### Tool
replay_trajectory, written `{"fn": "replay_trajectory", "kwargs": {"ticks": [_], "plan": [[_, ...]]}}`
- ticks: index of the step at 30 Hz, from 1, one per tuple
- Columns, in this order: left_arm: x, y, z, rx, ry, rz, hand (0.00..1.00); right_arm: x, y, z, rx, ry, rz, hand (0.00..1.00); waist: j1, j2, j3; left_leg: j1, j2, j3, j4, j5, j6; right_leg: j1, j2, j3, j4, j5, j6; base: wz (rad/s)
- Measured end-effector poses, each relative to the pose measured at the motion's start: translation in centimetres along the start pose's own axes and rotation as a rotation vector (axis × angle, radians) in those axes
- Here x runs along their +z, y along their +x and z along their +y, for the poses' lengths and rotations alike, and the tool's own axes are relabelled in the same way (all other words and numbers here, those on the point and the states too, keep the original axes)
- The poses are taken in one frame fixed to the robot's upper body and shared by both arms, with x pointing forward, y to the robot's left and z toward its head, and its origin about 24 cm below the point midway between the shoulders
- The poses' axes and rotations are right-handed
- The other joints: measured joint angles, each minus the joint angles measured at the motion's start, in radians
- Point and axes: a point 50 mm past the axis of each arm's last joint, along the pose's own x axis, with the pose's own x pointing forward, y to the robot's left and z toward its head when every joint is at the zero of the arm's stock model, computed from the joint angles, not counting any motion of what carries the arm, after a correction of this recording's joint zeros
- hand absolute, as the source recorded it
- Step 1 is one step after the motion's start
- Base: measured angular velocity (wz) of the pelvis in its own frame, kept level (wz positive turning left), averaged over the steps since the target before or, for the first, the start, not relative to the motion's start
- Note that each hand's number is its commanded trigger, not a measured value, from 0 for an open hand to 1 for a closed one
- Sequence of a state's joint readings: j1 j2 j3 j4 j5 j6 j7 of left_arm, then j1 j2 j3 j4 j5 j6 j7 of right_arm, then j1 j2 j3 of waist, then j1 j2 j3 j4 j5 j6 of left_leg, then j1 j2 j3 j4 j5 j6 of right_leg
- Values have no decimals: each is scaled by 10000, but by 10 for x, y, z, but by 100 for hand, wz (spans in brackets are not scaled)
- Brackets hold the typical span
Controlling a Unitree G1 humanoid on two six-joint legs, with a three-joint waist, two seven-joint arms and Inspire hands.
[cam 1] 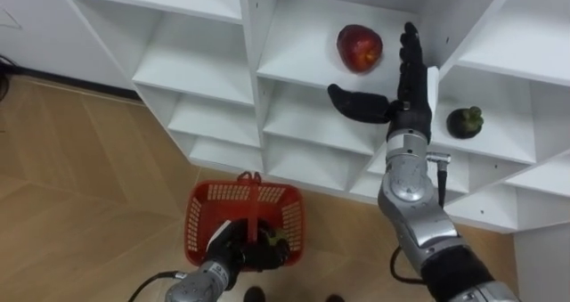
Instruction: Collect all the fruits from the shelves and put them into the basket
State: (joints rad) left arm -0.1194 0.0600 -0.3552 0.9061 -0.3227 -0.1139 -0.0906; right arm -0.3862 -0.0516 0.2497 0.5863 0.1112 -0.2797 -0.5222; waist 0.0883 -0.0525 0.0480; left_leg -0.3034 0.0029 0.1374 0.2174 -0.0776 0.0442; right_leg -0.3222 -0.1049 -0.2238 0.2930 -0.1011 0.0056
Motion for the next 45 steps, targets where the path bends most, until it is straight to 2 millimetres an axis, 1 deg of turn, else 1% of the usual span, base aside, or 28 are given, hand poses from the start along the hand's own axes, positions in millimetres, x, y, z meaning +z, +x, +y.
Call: {"fn": "replay_trajectory", "kwargs": {"ticks": [12,23,29,34,45], "plan": [[-4,0,-2,-32,-50,185,100,10,4,18,755,279,-4,0,48,1,0,-7,3,1,-30,-1,-1,-11,-3,-32,-20,-1,-1,0],[-3,1,-6,-110,-88,163,100,10,4,21,1138,278,8,0,46,-8,-7,1,10,9,-24,-3,-5,-11,-3,-57,7,-5,-8,0],[-3,1,-5,-96,-91,158,100,10,4,21,1072,282,49,0,20,-12,-10,-9,12,10,11,-3,-5,-6,-3,-59,1,-3,-10,0],[-3,1,-3,-35,-85,152,100,9,6,17,803,305,100,0,21,-9,-11,-17,10,9,26,-4,-6,-5,-4,-76,2,-1,-11,0],[-2,1,0,-9,-50,136,100,8,9,5,-388,423,231,0,-8,-3,-15,-63,9,4,65,-6,-4,-2,-44,-148,23,-2,-10,1]]}}
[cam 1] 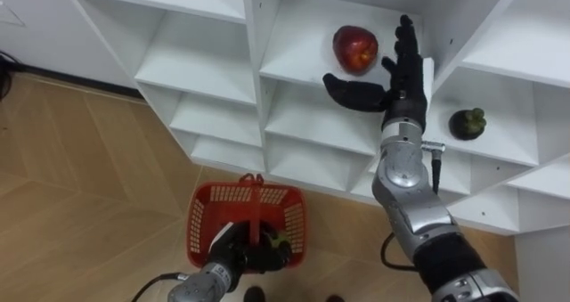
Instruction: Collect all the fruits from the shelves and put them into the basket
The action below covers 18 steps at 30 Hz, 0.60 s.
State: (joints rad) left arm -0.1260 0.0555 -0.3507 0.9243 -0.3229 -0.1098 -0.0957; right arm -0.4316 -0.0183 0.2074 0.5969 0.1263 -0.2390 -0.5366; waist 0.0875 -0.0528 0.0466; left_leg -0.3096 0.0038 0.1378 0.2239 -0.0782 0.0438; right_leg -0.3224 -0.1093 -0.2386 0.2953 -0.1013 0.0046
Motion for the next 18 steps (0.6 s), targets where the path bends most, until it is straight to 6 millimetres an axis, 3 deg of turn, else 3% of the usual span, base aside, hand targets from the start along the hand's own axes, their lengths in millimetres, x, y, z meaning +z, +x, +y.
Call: {"fn": "replay_trajectory", "kwargs": {"ticks": [11,18], "plan": [[1,0,4,146,-120,-56,100,-4,1,-4,-134,-175,69,0,55,55,-18,-25,-12,-8,111,-3,5,-4,-78,-106,148,-45,-11,1],[2,0,5,229,-209,-85,100,-10,3,-14,-208,-734,68,0,313,98,-41,-24,-24,-11,163,-1,7,-52,-122,-91,327,-108,-20,1]]}}
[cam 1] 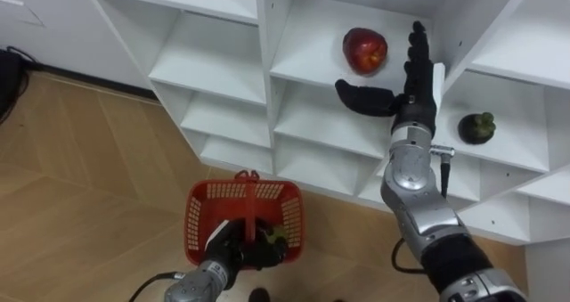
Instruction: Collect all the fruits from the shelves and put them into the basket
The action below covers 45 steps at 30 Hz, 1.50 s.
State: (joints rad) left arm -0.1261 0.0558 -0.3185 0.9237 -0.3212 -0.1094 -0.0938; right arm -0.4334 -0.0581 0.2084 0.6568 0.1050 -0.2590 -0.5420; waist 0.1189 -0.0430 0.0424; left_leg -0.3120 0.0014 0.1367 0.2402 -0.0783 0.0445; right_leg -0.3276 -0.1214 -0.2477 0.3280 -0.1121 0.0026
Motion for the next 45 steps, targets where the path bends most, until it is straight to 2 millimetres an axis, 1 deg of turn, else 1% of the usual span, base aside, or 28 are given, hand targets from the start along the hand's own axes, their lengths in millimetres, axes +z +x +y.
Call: {"fn": "replay_trajectory", "kwargs": {"ticks": [4,11,19,25,32,45], "plan": [[0,0,1,64,20,7,100,0,0,0,17,-79,-26,0,8,0,0,-25,5,-46,16,1,0,-2,9,-8,2,-4,-6,0],[-5,-1,2,104,23,211,100,-6,0,1,197,-891,-129,0,3,0,2,-38,1,-67,13,0,-1,-2,9,-6,3,-26,2,0],[-5,0,-1,35,-57,249,100,-5,2,2,215,-912,-137,0,18,5,5,-72,-2,-54,14,1,-1,-15,22,7,-11,-32,3,0],[-5,1,-7,-99,-122,238,100,-4,2,2,254,-997,-226,0,80,61,38,-72,2,-71,5,1,-3,-16,37,7,-24,-31,3,0],[-6,2,-15,-397,-96,249,100,4,8,6,350,-947,-378,0,175,66,41,-95,2,-47,-34,2,-4,-51,40,0,-38,-41,5,0],[-7,2,-19,-597,131,331,100,10,11,11,740,-882,-515,0,190,60,42,-82,-2,-35,-74,1,-5,-74,24,-16,-8,-86,1,0]]}}
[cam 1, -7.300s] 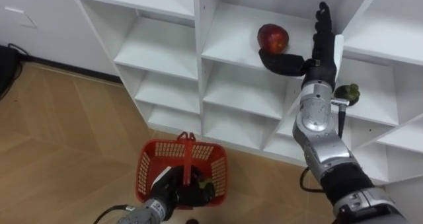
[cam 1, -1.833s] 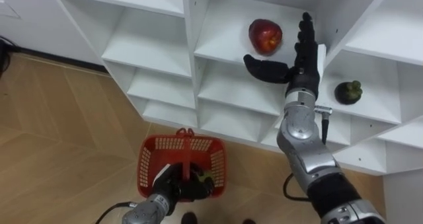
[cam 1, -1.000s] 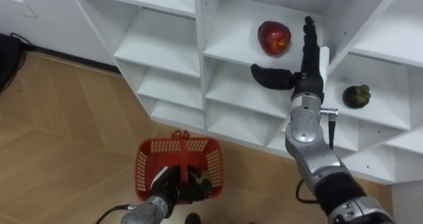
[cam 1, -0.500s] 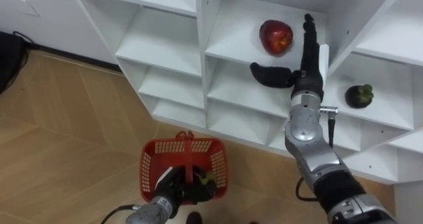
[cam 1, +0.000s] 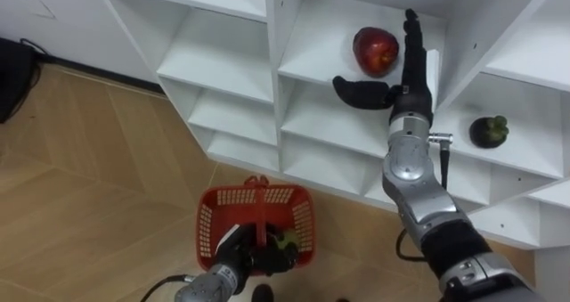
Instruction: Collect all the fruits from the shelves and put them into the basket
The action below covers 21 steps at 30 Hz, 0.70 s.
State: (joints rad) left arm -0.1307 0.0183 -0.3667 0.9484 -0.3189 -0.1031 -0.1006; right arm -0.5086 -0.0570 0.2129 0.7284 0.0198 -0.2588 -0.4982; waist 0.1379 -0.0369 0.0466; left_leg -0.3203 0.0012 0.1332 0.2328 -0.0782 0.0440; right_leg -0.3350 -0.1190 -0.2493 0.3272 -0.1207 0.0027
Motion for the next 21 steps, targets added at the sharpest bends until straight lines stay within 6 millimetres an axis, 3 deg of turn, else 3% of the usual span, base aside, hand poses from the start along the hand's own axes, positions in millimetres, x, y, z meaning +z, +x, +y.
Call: {"fn": "replay_trajectory", "kwargs": {"ticks": [2,3,5,21], "plan": [[-1,0,-1,-15,22,64,100,1,0,2,139,35,-20,0,4,0,0,0,1,2,1,0,0,0,0,-1,1,-1,-1,0],[-2,0,-1,-54,103,97,100,2,1,3,212,53,-29,17,16,-1,1,-1,2,5,0,-1,-1,0,0,-1,-2,-2,-1,0],[-3,0,-1,-58,138,122,100,3,1,4,279,68,-22,100,24,-2,1,-2,1,7,-1,-1,-1,0,0,0,-4,-5,3,0],[-2,0,-1,-90,201,126,100,8,4,8,473,219,-32,100,18,-19,11,-3,7,8,5,-5,-7,0,0,-7,-13,-10,-1,0]]}}
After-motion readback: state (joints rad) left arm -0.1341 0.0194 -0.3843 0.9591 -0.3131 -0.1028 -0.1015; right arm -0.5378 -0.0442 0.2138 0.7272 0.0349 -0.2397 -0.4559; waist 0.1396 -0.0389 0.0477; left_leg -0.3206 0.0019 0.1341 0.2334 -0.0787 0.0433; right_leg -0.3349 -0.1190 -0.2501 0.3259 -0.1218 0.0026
